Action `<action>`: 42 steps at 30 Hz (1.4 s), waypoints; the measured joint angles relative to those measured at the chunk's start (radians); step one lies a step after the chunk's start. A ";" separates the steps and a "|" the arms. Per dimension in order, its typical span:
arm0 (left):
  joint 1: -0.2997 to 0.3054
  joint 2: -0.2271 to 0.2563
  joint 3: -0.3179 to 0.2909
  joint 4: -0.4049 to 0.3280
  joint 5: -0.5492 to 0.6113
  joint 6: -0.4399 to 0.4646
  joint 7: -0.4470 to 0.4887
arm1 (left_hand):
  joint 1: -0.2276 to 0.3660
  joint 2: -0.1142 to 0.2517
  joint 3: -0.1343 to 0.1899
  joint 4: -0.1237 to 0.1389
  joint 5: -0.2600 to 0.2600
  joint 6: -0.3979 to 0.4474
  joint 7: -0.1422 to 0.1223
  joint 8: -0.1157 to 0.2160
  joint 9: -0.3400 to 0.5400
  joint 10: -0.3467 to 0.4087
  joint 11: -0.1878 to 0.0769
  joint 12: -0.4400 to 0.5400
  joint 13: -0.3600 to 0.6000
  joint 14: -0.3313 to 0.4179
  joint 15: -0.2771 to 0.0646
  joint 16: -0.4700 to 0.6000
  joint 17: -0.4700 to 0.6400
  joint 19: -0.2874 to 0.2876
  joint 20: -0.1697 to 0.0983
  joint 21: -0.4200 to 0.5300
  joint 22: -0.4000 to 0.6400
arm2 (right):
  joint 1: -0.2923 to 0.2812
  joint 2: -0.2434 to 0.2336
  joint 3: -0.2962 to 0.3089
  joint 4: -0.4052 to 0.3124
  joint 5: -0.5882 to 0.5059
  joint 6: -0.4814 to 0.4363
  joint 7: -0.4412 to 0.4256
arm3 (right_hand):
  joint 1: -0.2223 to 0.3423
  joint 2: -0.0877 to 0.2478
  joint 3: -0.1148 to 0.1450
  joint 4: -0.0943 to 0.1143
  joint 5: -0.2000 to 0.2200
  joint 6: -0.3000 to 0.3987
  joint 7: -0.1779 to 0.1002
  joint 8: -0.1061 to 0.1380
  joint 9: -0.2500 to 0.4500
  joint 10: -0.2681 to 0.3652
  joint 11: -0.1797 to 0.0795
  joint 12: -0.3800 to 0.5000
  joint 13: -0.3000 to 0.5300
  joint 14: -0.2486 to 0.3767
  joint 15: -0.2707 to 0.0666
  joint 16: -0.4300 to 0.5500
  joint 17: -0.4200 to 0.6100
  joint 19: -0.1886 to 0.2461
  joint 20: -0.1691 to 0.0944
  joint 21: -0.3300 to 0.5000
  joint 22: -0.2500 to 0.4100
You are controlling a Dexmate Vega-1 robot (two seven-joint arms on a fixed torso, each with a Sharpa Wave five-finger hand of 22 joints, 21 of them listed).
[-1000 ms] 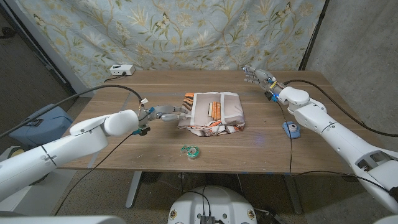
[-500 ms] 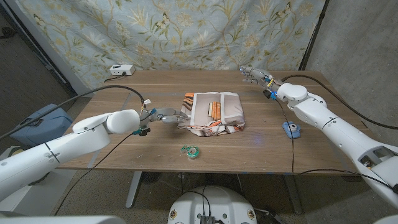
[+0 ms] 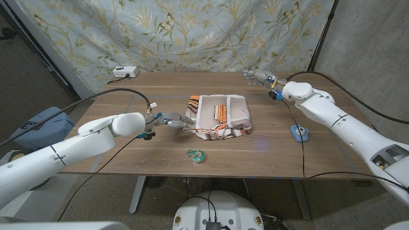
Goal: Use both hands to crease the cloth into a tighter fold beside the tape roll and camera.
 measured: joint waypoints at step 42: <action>-0.074 -0.032 0.065 0.005 0.102 0.038 -0.075 | -0.022 -0.004 0.008 0.008 0.000 0.024 0.009 0.000 0.000 0.050 -0.015 0.008 0.000 0.000 0.000 0.000 -0.009 -0.061 -0.018 -0.004 0.000 | 0.082 0.021 -0.091 -0.001 -0.128 -0.180 0.011 | 0.051 -0.043 -0.011 -0.066 -0.005 0.121 0.058 0.018 -0.002 0.200 0.003 0.031 0.000 0.152 -0.009 0.033 -0.008 0.029 0.043 0.007 0.000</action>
